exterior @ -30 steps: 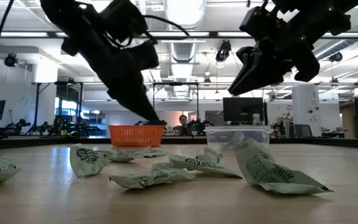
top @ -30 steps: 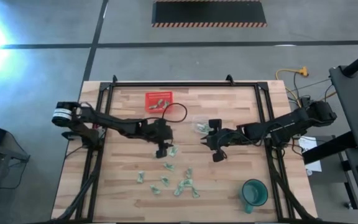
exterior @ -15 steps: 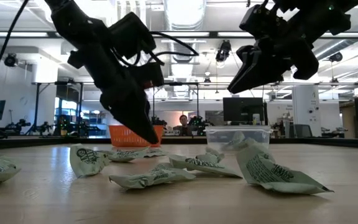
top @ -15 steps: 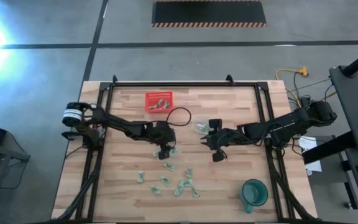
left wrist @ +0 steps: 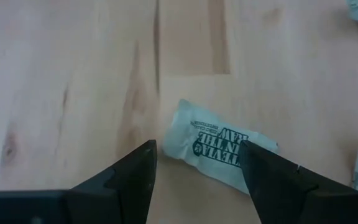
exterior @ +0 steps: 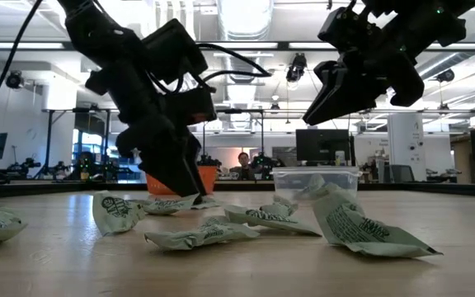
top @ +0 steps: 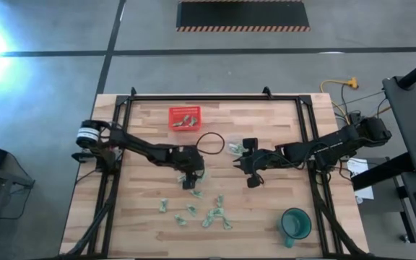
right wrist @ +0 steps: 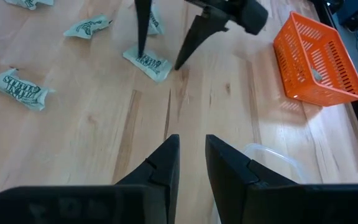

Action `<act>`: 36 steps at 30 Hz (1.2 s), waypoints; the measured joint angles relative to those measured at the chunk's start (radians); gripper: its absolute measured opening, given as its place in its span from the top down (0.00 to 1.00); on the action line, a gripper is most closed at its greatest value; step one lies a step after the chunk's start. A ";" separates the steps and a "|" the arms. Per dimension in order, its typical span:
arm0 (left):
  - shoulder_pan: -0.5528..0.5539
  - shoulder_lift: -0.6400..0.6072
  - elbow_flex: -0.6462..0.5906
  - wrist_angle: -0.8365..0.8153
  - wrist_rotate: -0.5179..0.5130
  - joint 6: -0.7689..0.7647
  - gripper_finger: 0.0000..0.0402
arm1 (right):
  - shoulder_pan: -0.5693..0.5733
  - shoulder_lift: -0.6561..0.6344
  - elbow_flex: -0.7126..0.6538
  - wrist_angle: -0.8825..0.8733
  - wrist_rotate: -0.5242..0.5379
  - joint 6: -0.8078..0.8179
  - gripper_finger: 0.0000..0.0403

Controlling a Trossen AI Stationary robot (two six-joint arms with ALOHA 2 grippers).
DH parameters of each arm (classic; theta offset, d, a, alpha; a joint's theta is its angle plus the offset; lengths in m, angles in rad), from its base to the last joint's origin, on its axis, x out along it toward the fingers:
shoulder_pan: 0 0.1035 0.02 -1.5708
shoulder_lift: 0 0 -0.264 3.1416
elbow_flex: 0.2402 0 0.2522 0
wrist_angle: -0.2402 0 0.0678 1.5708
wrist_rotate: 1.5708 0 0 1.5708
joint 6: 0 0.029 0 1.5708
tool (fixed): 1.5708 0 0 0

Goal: Pick and place items into bin
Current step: Put the green stevia packet into the orange bin

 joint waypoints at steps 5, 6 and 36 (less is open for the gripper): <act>-0.015 0.031 0.001 0.053 0.001 0.014 0.47 | 0.000 0.000 0.000 0.000 0.000 0.000 0.83; -0.015 0.034 0.001 0.061 0.001 0.014 0.47 | 0.000 0.000 0.000 0.000 0.000 0.000 0.83; -0.009 -0.085 -0.004 -0.010 -0.191 0.094 1.00 | 0.000 -0.001 0.000 -0.003 0.001 0.000 0.83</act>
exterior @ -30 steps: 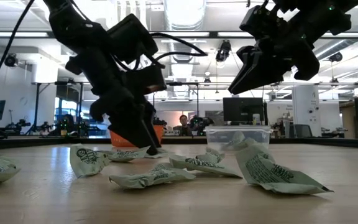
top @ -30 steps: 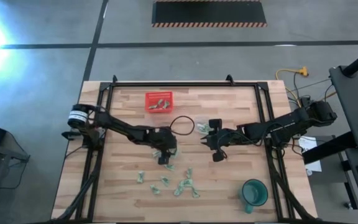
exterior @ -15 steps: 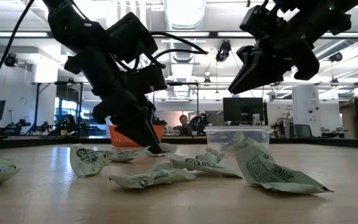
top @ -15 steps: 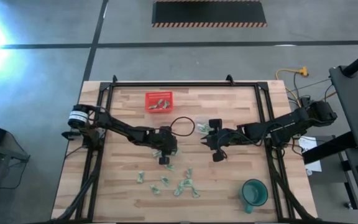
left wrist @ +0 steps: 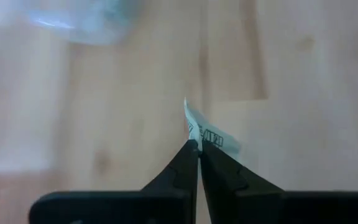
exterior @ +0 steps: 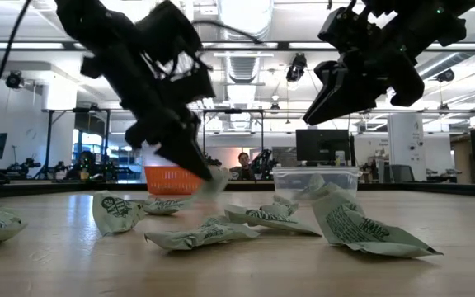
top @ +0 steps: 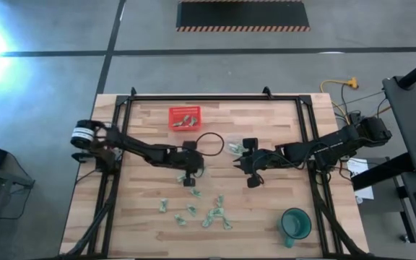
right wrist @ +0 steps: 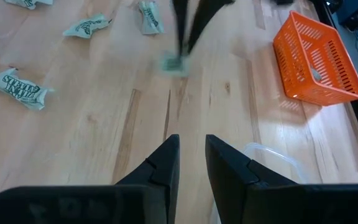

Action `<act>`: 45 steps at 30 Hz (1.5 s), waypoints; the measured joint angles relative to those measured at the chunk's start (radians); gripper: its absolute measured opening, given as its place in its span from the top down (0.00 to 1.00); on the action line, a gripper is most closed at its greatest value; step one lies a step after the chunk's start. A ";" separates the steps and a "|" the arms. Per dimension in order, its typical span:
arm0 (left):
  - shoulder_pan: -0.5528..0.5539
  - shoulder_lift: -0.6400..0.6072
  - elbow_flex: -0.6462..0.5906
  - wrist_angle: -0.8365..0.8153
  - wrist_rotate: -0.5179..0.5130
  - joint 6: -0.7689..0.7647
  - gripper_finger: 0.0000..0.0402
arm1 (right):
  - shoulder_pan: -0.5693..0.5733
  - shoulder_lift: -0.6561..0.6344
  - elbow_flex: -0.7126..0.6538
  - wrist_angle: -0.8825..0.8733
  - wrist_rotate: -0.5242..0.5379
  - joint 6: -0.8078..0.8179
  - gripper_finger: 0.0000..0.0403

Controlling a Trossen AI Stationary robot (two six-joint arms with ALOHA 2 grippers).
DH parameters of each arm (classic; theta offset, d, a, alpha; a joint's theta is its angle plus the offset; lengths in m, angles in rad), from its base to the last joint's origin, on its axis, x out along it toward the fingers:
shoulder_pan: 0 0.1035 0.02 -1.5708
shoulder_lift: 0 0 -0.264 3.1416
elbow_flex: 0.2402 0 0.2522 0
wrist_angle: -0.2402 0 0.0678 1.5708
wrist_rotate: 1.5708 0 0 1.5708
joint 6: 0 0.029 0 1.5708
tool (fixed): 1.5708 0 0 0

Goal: Pick and place items into bin
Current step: Put the green stevia packet into the orange bin, then put the green stevia packet into the transparent bin

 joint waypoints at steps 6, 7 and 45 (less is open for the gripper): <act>0.038 -0.155 -0.007 -0.123 -0.182 0.040 1.00 | 0.000 0.000 0.000 -0.004 0.000 0.000 0.83; 0.048 -0.181 -0.009 -0.143 -0.212 0.051 1.00 | 0.000 0.000 0.000 -0.004 0.000 0.000 0.83; 0.373 -0.311 -0.037 -0.171 -0.385 0.127 0.59 | -0.002 0.001 -0.004 0.011 -0.145 0.062 0.83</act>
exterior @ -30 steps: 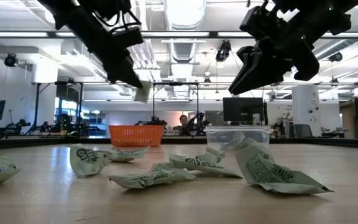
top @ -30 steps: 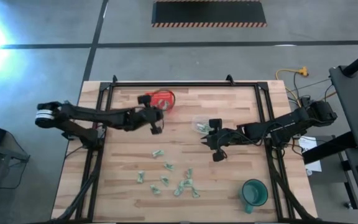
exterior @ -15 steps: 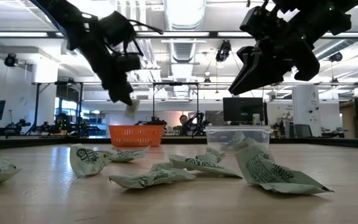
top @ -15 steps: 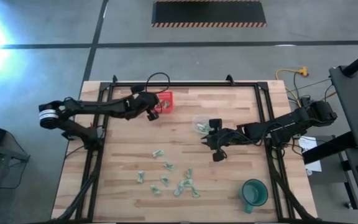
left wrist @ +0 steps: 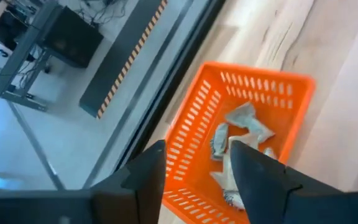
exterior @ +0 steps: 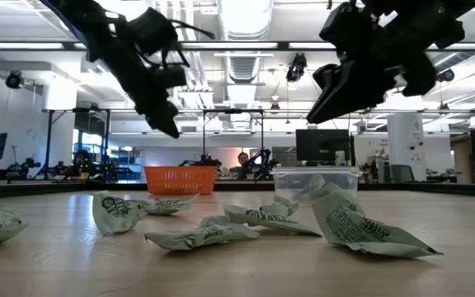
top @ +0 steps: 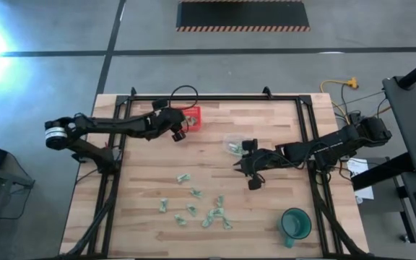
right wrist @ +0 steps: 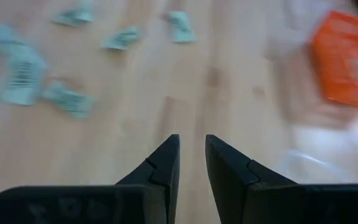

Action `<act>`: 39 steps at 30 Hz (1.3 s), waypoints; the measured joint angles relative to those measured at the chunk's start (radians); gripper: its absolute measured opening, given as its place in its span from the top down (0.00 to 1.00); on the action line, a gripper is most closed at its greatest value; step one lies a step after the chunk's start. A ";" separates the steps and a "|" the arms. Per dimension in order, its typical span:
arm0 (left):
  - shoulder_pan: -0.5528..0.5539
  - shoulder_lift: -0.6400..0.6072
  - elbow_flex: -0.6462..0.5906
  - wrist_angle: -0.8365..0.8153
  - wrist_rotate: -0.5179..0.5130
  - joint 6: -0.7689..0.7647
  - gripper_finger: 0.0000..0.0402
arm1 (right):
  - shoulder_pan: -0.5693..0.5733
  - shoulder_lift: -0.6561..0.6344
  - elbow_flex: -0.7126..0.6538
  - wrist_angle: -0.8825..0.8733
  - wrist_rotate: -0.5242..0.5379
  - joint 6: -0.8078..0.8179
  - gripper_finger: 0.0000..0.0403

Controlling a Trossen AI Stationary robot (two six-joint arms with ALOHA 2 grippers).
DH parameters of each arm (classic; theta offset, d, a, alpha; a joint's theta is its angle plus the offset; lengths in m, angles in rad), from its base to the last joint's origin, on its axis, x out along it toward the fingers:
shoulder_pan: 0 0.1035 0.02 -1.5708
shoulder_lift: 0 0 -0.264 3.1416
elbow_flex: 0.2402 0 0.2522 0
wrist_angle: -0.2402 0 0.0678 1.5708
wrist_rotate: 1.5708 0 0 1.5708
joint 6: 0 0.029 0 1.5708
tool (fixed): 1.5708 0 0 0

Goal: Pick and place items into bin
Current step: Put the green stevia packet into the transparent bin

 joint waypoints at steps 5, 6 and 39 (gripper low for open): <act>-0.083 -0.082 -0.003 -0.064 0.009 -0.053 0.58 | 0.003 0.011 -0.029 0.109 -0.165 0.042 0.83; -0.103 -0.095 -0.004 -0.082 0.016 -0.064 0.58 | 0.005 0.021 -0.039 0.148 -0.199 0.044 0.82; -0.391 -0.305 -0.152 -0.042 0.047 -0.260 0.58 | 0.007 0.466 0.112 0.360 -0.415 0.085 0.59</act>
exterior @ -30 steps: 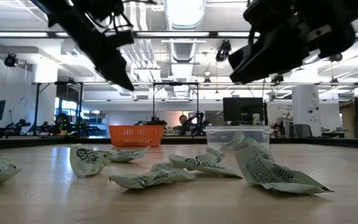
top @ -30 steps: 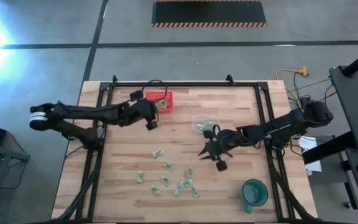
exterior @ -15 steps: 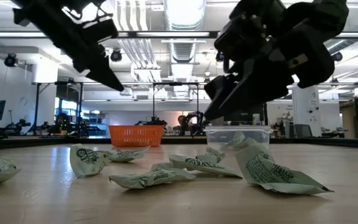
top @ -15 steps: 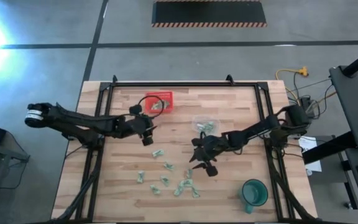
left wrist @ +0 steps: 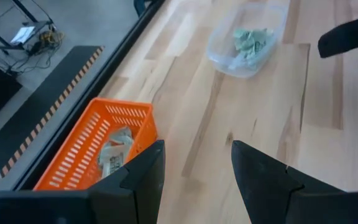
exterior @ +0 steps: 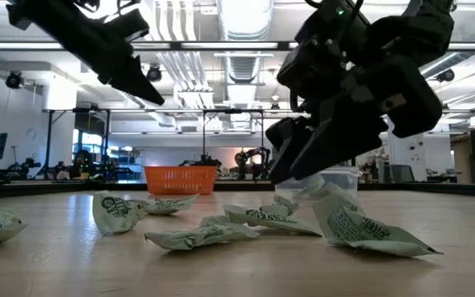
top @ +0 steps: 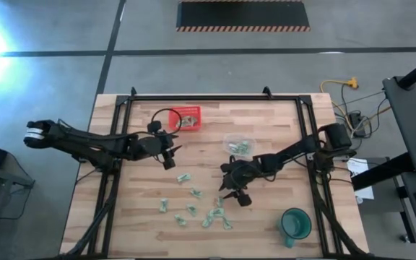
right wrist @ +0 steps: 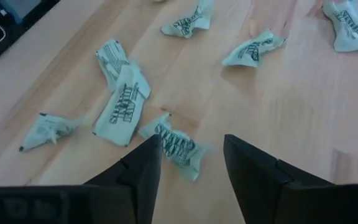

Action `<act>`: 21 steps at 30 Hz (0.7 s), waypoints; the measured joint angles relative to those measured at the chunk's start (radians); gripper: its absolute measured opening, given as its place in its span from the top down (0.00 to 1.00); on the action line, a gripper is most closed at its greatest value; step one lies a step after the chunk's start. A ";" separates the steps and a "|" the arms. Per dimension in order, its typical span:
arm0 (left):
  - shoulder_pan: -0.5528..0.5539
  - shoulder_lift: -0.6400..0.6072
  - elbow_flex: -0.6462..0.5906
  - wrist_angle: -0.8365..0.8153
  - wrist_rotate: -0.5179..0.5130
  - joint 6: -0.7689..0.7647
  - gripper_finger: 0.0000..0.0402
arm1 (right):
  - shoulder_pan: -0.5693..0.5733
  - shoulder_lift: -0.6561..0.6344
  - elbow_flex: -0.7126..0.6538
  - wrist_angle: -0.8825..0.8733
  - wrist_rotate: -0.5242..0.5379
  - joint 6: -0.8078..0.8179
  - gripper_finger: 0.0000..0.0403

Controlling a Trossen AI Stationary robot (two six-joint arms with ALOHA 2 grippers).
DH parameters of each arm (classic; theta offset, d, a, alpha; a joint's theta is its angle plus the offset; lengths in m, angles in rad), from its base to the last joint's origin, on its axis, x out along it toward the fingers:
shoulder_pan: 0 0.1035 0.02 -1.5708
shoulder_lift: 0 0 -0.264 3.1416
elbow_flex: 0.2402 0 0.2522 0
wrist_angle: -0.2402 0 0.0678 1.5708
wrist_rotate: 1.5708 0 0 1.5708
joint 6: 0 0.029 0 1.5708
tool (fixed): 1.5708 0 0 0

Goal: Pick and place items into bin
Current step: Put the green stevia packet into the transparent bin

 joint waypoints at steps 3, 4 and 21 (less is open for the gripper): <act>0.000 0.002 -0.001 0.003 0.000 0.000 0.58 | 0.000 0.026 0.006 -0.005 0.001 0.000 0.59; 0.000 0.004 -0.001 0.002 0.000 0.000 0.58 | 0.000 0.035 0.013 -0.002 0.001 0.000 0.59; 0.000 0.004 -0.001 0.000 0.000 0.000 0.58 | 0.000 0.063 0.026 -0.021 0.001 -0.049 0.74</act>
